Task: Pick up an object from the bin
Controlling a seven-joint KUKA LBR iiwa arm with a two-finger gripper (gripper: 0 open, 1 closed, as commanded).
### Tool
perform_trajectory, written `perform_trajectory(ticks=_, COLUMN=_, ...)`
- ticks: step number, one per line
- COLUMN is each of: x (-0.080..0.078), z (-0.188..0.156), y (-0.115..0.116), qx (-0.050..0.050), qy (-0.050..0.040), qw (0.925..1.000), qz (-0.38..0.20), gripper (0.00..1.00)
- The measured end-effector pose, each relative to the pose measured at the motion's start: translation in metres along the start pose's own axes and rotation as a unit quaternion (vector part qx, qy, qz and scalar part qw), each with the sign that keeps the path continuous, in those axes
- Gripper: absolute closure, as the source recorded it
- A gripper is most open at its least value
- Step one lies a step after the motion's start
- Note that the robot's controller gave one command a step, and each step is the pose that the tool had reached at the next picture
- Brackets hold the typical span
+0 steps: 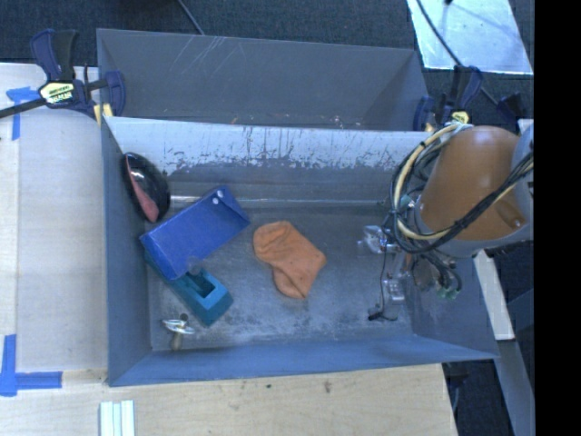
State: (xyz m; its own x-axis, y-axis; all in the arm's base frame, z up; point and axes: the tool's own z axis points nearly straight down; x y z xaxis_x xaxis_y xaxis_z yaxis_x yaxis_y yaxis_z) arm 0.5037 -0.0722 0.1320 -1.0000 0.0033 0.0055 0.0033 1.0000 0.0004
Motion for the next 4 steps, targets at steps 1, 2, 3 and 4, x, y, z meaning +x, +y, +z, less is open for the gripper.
perform_trajectory(ticks=1, x=-0.002, z=-0.004, y=0.000, qx=0.001, qy=-0.0042, qw=1.0000, qz=-0.001, gripper=0.00)
perform_trajectory(ticks=2, x=-0.032, z=0.034, y=0.036, qx=0.001, qy=-0.0072, qw=0.9996, qz=-0.028, gripper=0.00)
perform_trajectory(ticks=3, x=-0.069, z=0.052, y=0.033, qx=-0.001, qy=-0.0041, qw=1.0000, qz=0.007, gripper=0.00)
perform_trajectory(ticks=4, x=-0.117, z=0.049, y=0.094, qx=0.000, qy=-0.0050, qw=0.9988, qz=-0.049, gripper=1.00)
